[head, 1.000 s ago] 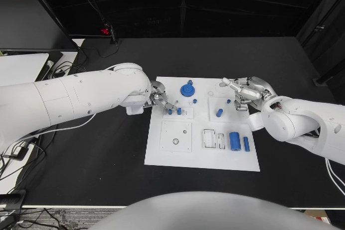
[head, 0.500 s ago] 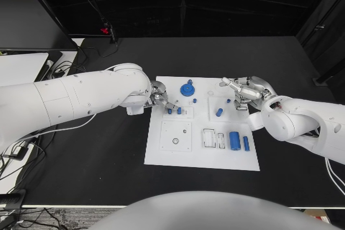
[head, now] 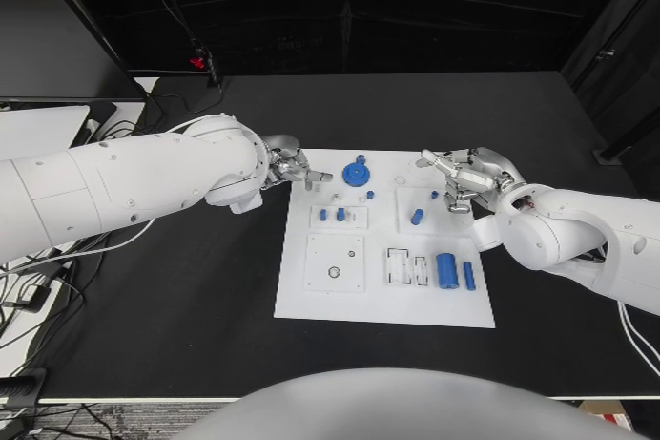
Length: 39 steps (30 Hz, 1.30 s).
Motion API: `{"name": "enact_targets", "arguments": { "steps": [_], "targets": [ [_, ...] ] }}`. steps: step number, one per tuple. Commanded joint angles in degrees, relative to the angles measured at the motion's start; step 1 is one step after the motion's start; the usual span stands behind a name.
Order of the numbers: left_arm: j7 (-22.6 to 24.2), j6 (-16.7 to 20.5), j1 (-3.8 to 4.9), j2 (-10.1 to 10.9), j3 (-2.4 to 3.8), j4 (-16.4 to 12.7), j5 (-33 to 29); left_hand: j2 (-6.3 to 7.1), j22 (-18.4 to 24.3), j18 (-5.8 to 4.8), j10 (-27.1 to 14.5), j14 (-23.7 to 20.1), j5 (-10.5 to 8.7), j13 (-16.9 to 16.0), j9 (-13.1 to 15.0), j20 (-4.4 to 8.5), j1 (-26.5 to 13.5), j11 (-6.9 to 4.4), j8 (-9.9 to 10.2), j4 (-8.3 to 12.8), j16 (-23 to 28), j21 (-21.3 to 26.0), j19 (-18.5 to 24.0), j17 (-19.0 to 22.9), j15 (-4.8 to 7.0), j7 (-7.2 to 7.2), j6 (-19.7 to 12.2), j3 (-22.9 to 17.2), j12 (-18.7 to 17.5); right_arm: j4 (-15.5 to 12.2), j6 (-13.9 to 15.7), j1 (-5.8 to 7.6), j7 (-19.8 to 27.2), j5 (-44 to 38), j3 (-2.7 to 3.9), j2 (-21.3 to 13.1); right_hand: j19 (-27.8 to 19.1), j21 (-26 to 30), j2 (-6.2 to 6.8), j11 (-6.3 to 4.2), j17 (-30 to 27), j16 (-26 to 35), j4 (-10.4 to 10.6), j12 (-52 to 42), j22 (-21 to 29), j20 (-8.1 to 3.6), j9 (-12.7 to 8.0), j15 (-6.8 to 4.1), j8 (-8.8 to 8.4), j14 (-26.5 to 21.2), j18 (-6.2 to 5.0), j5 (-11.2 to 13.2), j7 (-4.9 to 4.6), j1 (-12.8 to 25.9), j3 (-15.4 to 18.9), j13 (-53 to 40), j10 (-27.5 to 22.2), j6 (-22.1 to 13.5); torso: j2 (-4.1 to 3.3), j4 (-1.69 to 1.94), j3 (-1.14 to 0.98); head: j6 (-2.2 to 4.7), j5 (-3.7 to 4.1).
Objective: Assemble the parts on the task board
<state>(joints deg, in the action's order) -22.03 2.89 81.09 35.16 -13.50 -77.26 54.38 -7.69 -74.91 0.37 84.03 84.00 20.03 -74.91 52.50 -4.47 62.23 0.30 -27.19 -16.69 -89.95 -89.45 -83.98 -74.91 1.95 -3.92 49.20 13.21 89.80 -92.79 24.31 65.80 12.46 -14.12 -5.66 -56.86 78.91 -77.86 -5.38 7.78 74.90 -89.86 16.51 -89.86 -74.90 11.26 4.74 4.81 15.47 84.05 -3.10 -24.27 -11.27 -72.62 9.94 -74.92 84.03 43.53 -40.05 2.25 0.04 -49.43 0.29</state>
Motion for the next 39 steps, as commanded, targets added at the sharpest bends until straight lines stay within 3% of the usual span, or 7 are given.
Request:
{"name": "enact_targets", "arguments": {
  "steps": [1, 3, 5, 12, 15, 23, 39],
  "targets": [
    [8.9, 13.56, 0.35, 0.6, 0.01, -1.37, 0.68, 0.21, -15.09, -0.37, 5.59, 6.0, 0.31, -14.83, -0.65, -0.7, 1.68, 0.6, -0.58, 0.01, -0.05, -0.55, -6.02, -15.09, -0.46, -0.34, -1.29, 0.53, -0.09, -0.06, -0.52, 0.06, 0.52, -0.08, 0.02, 0.09, -0.38, 0.1, -0.32, 0.53, 15.1, -0.14, -0.04, -0.14, -10.17, -0.03, 0.1, 0.23, 0.29, 5.95, -0.59, -0.29, -1.1, -0.17, 0.22, -15.08, 5.97, -0.36, -0.06, -0.01, 0.04, 0.3, 0.14],
    [12.2, 16.86, 0.45, 0.68, 0.01, -1.77, 0.19, 0.4, -15.05, -0.34, -6.8, 6.0, 0.38, -6.24, -1.35, -0.94, 2.64, 0.95, -1.16, 0.02, -0.05, -0.47, -5.92, -15.09, -0.78, -0.74, -2.35, 1.08, -10.81, -0.06, -0.53, 0.06, 0.61, -0.08, 0.02, 0.09, -0.38, 0.1, -0.32, 0.53, 15.1, -0.14, -0.04, -0.14, -10.17, -0.03, 0.1, 0.23, 0.29, 5.95, -0.59, -0.29, -1.1, -0.17, 0.22, -15.08, 5.97, -0.36, -0.08, -0.1, 0.1, 0.42, 0.1],
    [16.17, 20.11, 0.4, 0.53, 0.0, -1.92, -0.57, 0.67, -14.98, -0.29, -28.5, 6.0, 0.45, 10.18, -2.12, -1.23, 4.83, 1.67, -1.19, 0.13, -0.05, -0.32, -5.73, -15.09, -1.28, -1.35, -4.56, 1.16, -32.72, -0.06, -0.55, 0.06, 0.74, -0.08, 0.02, 0.1, -0.38, 0.1, -0.32, 0.53, 15.1, -0.14, -0.04, -0.14, -10.17, -0.03, 0.1, 0.23, 0.29, 5.95, -0.59, -0.29, -1.1, -0.17, 0.22, -15.08, 5.97, -0.36, -0.09, -0.11, 0.08, 0.52, 0.03],
    [29.26, 26.25, -0.82, -1.83, 0.0, 0.83, -2.12, 2.66, -14.71, -0.1, -39.8, 6.0, 1.86, 32.4, -11.5, -3.62, 15.76, 5.66, 4.59, -0.22, -0.05, 0.23, -4.99, -15.09, -4.43, -5.33, -10.56, 0.67, -57.21, 0.04, -0.6, 0.05, 1.31, -0.08, 0.02, 0.22, -0.34, 0.05, -0.34, 0.53, 15.1, -0.14, -0.06, -0.14, -10.19, -0.03, 0.1, 0.23, 0.34, 5.95, -0.57, -0.3, -1.1, -0.19, 0.23, -15.08, 5.97, -0.38, -0.1, -0.09, 0.1, 1.35, 0.12],
    [33.52, 26.76, -1.83, -3.57, -0.01, 3.39, 0.06, 4.04, -14.96, -0.27, -41.04, 6.0, 1.74, 39.94, -17.26, -5.0, 20.25, 7.42, 7.89, -0.32, -0.05, -0.28, -5.65, -15.09, -5.73, -6.55, -11.34, 0.63, -62.79, 0.09, -0.7, 0.04, 1.79, -0.08, 0.02, 0.29, -0.31, 0.03, -0.35, 0.53, 15.1, -0.14, -0.06, -0.14, -10.2, -0.03, 0.1, 0.23, 0.35, 5.95, -0.56, -0.3, -1.1, -0.2, 0.23, -15.08, 5.97, -0.38, -0.08, -0.15, 0.13, 1.84, 0.14],
    [40.6, 27.78, -4.59, -8.58, 0.0, 10.82, 18.14, 5.66, -15.09, -0.37, -39.63, 5.29, -0.04, 52.95, -28.23, -5.29, 25.49, 7.18, 12.37, -0.11, 0.62, -0.55, -6.02, -13.89, -5.37, -6.04, -8.24, -0.88, -68.66, 0.24, -0.78, 0.03, 3.05, -0.08, 0.02, 0.42, -0.29, 0.01, -0.36, 0.54, 15.1, -0.14, -0.05, -0.14, -10.21, -0.03, 0.1, 0.23, 0.38, 5.95, -0.56, -0.25, -1.1, -0.18, 0.25, -15.08, 5.97, -0.4, -0.07, -0.28, 0.15, 2.91, 0.48],
    [42.41, 21.48, -7.05, -13.21, 0.01, 17.88, 37.75, 7.68, -15.09, -0.37, -32.32, 6.0, -10.39, 65.48, -39.28, -3.62, 27.32, 5.3, 17.43, 0.0, -0.05, -0.55, -6.02, -15.09, -3.52, -4.33, 0.2, -9.24, -71.84, 0.24, -0.62, 0.03, 3.37, -0.08, 0.03, 0.6, -0.31, 0.04, -0.43, 0.54, 15.1, -0.14, 0.0, -0.14, -10.2, -0.02, 0.1, 0.23, 0.45, 5.95, -0.57, -0.13, -1.1, -0.12, 0.29, -15.08, 5.97, -0.44, -0.07, -0.04, 0.05, 3.05, 1.3]
  ]
}}
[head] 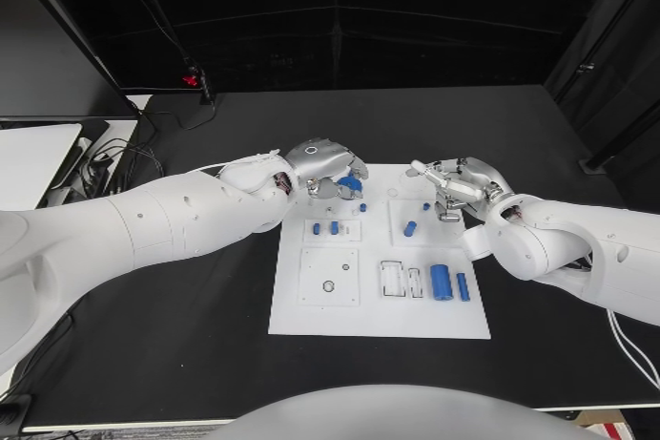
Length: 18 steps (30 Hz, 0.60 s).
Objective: Assemble the parts on the task board
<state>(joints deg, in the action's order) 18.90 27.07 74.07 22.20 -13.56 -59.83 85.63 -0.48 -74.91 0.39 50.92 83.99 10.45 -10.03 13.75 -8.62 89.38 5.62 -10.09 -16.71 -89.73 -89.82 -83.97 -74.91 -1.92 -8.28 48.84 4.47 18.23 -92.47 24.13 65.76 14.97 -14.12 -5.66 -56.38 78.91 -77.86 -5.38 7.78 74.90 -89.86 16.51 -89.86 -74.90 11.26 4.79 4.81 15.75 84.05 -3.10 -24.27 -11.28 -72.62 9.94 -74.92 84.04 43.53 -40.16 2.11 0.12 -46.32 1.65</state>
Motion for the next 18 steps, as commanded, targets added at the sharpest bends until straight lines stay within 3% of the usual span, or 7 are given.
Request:
{"name": "enact_targets", "arguments": {
  "steps": [1, 14, 18],
  "targets": [
    [1.36, -2.89, -0.07, -0.33, 0.06, 0.58, 7.2, 0.48, -15.09, -0.39, 1.41, 6.01, -1.21, 0.87, -0.79, 0.55, 0.18, -0.08, 0.41, -0.01, -0.27, -0.18, -6.03, -15.09, 0.33, 0.11, 0.93, -0.76, -0.14, -0.08, -0.46, 0.06, 0.84, -0.08, 0.03, 0.14, -0.3, 0.01, -0.43, 0.54, 15.1, -0.14, 0.0, -0.14, -10.21, -0.02, 0.06, 0.23, 0.18, 5.95, -0.56, -0.12, -1.1, -0.12, 0.29, -15.08, 5.96, -0.45, 0.05, 0.08, 0.0, -0.07, -0.08],
    [0.85, -3.51, -0.43, -1.58, 0.07, 2.26, 9.58, 1.26, -15.09, -0.39, 1.95, 6.01, -4.37, 5.13, -3.58, 0.95, 3.45, -0.41, 1.86, 0.0, -0.27, -0.18, -6.03, -15.09, 0.85, 0.44, 3.63, -4.18, -2.53, -0.1, -0.47, 0.06, 0.75, -0.08, 0.03, 0.18, -0.27, -0.01, -0.51, 0.54, 15.1, -0.14, 0.04, -0.14, -10.22, -0.02, 0.06, 0.23, 0.24, 5.95, -0.55, -0.06, -1.1, -0.06, 0.32, -15.08, 5.96, -0.48, 0.01, 0.06, 0.01, -0.38, 0.06],
    [0.73, -3.51, -0.63, -2.22, 0.07, 3.1, 9.66, 1.29, -15.09, -0.39, 2.1, 6.01, -4.82, 5.96, -4.2, 1.26, 3.96, -0.88, 2.24, 0.05, -0.27, -0.18, -6.03, -15.09, 1.59, 0.93, 3.99, -5.0, -2.98, -0.08, -0.51, 0.06, 0.64, -0.08, 0.03, 0.2, -0.27, -0.01, -0.51, 0.54, 15.1, -0.14, 0.04, -0.14, -10.22, -0.02, 0.06, 0.23, 0.24, 5.95, -0.55, -0.06, -1.1, -0.06, 0.32, -15.08, 5.96, -0.48, 0.06, 0.06, -0.04, -0.63, 0.05]
  ]
}}
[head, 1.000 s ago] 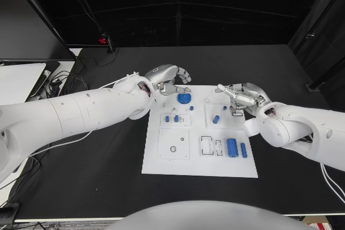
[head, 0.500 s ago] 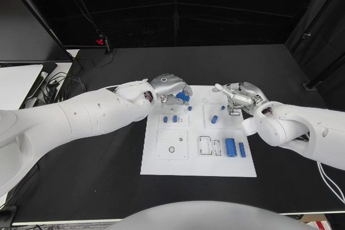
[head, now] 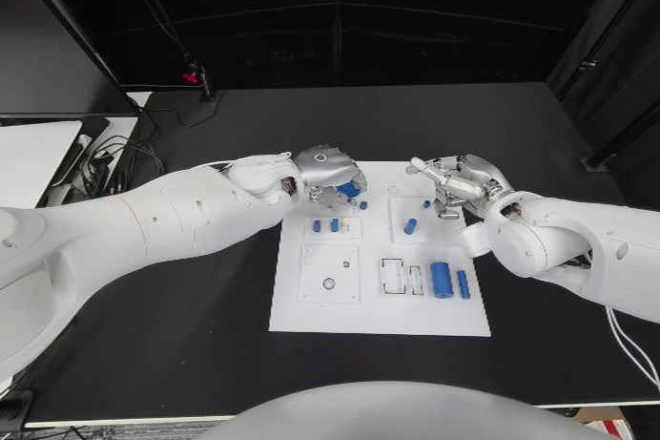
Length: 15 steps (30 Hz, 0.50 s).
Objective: Assemble the parts on the task board
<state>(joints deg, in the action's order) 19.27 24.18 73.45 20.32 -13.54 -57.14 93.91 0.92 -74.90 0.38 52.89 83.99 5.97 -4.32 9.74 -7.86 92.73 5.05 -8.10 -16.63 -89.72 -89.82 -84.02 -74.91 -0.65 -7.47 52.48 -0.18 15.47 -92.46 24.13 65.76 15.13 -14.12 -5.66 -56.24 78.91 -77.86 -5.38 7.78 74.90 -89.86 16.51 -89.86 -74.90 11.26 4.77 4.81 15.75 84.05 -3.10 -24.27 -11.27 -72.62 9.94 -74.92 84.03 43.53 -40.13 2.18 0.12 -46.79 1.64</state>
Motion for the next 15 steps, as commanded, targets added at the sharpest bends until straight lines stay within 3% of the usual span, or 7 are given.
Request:
{"name": "enact_targets", "arguments": {
  "steps": [1, 15],
  "targets": [
    [0.18, -0.6, -0.09, -0.51, 0.05, 0.63, 1.4, -0.14, -15.1, -0.38, 0.13, 6.01, -0.36, 0.38, -0.32, 0.56, 0.78, -0.3, 0.35, -0.01, -0.28, -0.18, -5.98, -15.09, 0.34, 0.1, 0.36, -0.56, -0.31, -0.08, -0.53, 0.06, 0.45, -0.08, 0.02, 0.08, -0.28, 0.01, -0.53, 0.54, 15.1, -0.14, 0.04, -0.14, -10.21, -0.02, 0.07, 0.23, 0.26, 5.95, -0.56, -0.06, -1.1, -0.05, 0.33, -15.08, 5.97, -0.49, 0.03, -0.03, -0.03, -0.19, 0.0],
    [0.44, -2.89, -0.77, -2.92, 0.06, 2.78, 1.45, -0.5, -15.1, -0.38, 0.52, 6.01, -0.87, 0.79, -1.35, 0.82, 2.79, -0.31, 0.88, 0.03, -0.28, -0.18, -5.98, -15.09, 0.33, 0.15, 1.07, -2.97, -1.18, 0.05, -0.64, 0.06, 0.17, -0.08, 0.02, 0.42, -0.27, -0.01, -0.56, 0.54, 15.1, -0.14, 0.04, -0.14, -10.22, -0.02, 0.07, 0.23, 0.29, 5.95, -0.56, -0.07, -1.11, -0.04, 0.34, -15.08, 5.97, -0.52, 0.01, -0.04, -0.03, -0.18, 0.13]
  ]
}}
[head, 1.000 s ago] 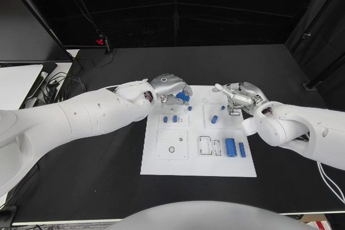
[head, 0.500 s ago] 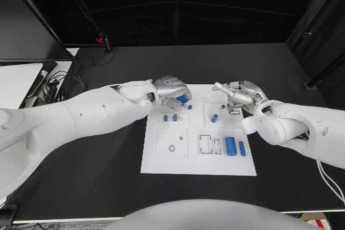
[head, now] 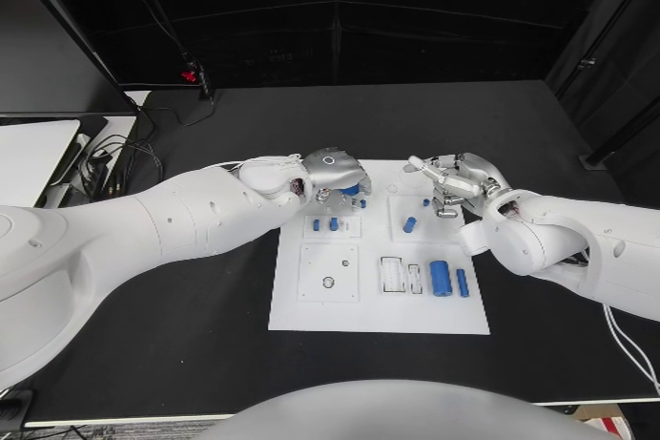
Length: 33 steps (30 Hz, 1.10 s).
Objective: Assemble the parts on the task board
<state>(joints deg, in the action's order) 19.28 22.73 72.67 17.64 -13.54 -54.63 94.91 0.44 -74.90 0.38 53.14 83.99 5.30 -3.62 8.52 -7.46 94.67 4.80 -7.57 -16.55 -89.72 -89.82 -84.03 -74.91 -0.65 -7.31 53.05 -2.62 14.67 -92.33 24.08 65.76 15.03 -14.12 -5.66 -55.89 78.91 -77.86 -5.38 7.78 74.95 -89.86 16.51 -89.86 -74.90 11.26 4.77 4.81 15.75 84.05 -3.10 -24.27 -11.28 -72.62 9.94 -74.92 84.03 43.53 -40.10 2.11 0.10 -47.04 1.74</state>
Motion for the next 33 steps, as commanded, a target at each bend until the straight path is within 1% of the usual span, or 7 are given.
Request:
{"name": "enact_targets", "arguments": {
  "steps": [1, 4, 10, 12, 20, 28, 33],
  "targets": [
    [0.29, -1.74, -0.03, -0.35, 0.06, 0.34, 0.49, 0.05, -15.1, -0.38, 0.15, 6.01, -0.2, 0.1, -0.22, 0.43, 1.01, -0.09, 0.43, -0.05, -0.28, -0.18, -5.97, -15.09, 0.38, 0.02, 0.5, -0.71, -0.54, -0.07, -0.57, 0.06, 0.26, -0.08, 0.02, 0.09, -0.27, -0.01, -0.56, 0.54, 15.05, -0.14, 0.04, -0.14, -10.22, -0.02, 0.07, 0.23, 0.29, 5.95, -0.56, -0.07, -1.11, -0.03, 0.34, -15.08, 5.97, -0.52, -0.02, 0.02, -0.02, 0.05, 0.04],
    [-0.54, -2.97, -0.11, -0.71, 0.06, 0.68, 1.56, 0.26, -15.1, -0.38, -0.18, 6.01, -0.13, 0.12, -0.43, 0.49, 1.52, -0.28, 0.51, -0.02, -0.28, -0.18, -5.97, -15.09, 0.59, 0.31, 0.73, -1.27, -0.99, -0.08, -0.56, 0.06, 0.25, -0.08, 0.02, 0.1, -0.27, -0.01, -0.56, 0.54, 15.05, -0.14, 0.04, -0.14, -10.22, -0.02, 0.07, 0.23, 0.29, 5.95, -0.56, -0.07, -1.11, -0.03, 0.34, -15.08, 5.97, -0.52, -0.01, 0.04, 0.02, -0.18, 0.25],
    [-1.55, -4.66, -0.16, -1.13, 0.06, 1.05, 3.4, 0.41, -15.1, -0.38, -0.6, 6.01, -0.35, 0.12, -0.75, 0.56, 1.89, -0.72, 0.72, -0.1, -0.28, -0.18, -5.97, -15.09, 0.96, 0.77, 0.82, -2.0, -1.52, -0.16, -0.58, 0.06, 0.22, -0.08, 0.02, 0.14, -0.27, -0.01, -0.56, 0.54, 15.05, -0.14, 0.04, -0.14, -10.22, -0.02, 0.07, 0.23, 0.29, 5.95, -0.56, -0.07, -1.11, -0.03, 0.34, -15.08, 5.97, -0.52, -0.01, -0.01, -0.03, -0.29, 0.26],
    [-1.71, -5.06, -0.17, -1.33, 0.06, 1.19, 3.7, 0.4, -15.1, -0.38, -0.65, 6.01, -0.42, 0.11, -0.81, 0.58, 1.94, -0.83, 0.73, -0.1, -0.28, -0.18, -5.97, -15.09, 1.05, 0.89, 0.88, -2.17, -1.61, -0.15, -0.59, 0.06, 0.22, -0.08, 0.02, 0.18, -0.27, -0.01, -0.56, 0.54, 15.05, -0.14, 0.04, -0.14, -10.22, -0.02, 0.07, 0.23, 0.29, 5.95, -0.56, -0.07, -1.11, -0.03, 0.34, -15.08, 5.97, -0.52, -0.02, 0.1, -0.03, -0.29, 0.37],
    [-2.0, -6.11, -0.23, -1.92, 0.06, 1.71, 4.93, 0.48, -15.1, -0.38, -0.73, 6.01, -0.69, 0.09, -0.98, 0.61, 2.12, -1.14, 0.81, -0.11, -0.28, -0.18, -5.97, -15.09, 1.31, 1.18, 1.02, -2.63, -1.81, -0.09, -0.66, 0.06, 0.2, -0.08, 0.02, 0.32, -0.27, -0.01, -0.56, 0.54, 15.05, -0.14, 0.04, -0.14, -10.22, -0.02, 0.07, 0.23, 0.29, 5.95, -0.56, -0.07, -1.11, -0.03, 0.34, -15.08, 5.97, -0.52, -0.01, 0.06, -0.02, -0.37, 0.24],
    [-1.89, -6.58, -0.27, -2.18, 0.07, 2.21, 5.11, -0.13, -15.1, -0.38, -0.47, 6.01, -0.91, 0.06, -1.19, 0.67, 1.55, -1.29, 0.84, -0.23, -0.28, -0.18, -5.97, -15.09, 1.5, 1.32, 1.36, -3.29, -1.92, -0.02, -0.69, 0.06, 0.18, -0.08, 0.02, 0.38, -0.28, 0.01, -0.64, 0.55, 15.05, -0.14, 0.03, -0.14, -10.21, -0.02, 0.07, 0.24, 0.35, 5.95, -0.56, -0.11, -1.11, -0.03, 0.35, -15.08, 5.97, -0.56, 0.02, 0.03, -0.03, -0.49, 0.32],
    [-1.86, -6.83, -0.28, -2.22, 0.07, 2.44, 5.13, -0.47, -15.1, -0.38, 1.21, 6.01, -1.02, 0.01, -1.17, 0.73, 1.2, -1.64, 0.23, -0.18, -0.28, -0.18, -5.97, -15.09, 1.79, 1.73, 3.1, -4.22, -1.58, 0.02, -0.71, 0.06, 0.18, -0.08, 0.02, 0.42, -0.28, 0.01, -0.64, 0.55, 15.05, -0.14, 0.03, -0.14, -10.21, -0.02, 0.07, 0.24, 0.35, 5.95, -0.56, -0.11, -1.11, -0.03, 0.35, -15.08, 5.97, -0.56, 0.0, 0.06, -0.04, -0.5, 0.4]
  ]
}}
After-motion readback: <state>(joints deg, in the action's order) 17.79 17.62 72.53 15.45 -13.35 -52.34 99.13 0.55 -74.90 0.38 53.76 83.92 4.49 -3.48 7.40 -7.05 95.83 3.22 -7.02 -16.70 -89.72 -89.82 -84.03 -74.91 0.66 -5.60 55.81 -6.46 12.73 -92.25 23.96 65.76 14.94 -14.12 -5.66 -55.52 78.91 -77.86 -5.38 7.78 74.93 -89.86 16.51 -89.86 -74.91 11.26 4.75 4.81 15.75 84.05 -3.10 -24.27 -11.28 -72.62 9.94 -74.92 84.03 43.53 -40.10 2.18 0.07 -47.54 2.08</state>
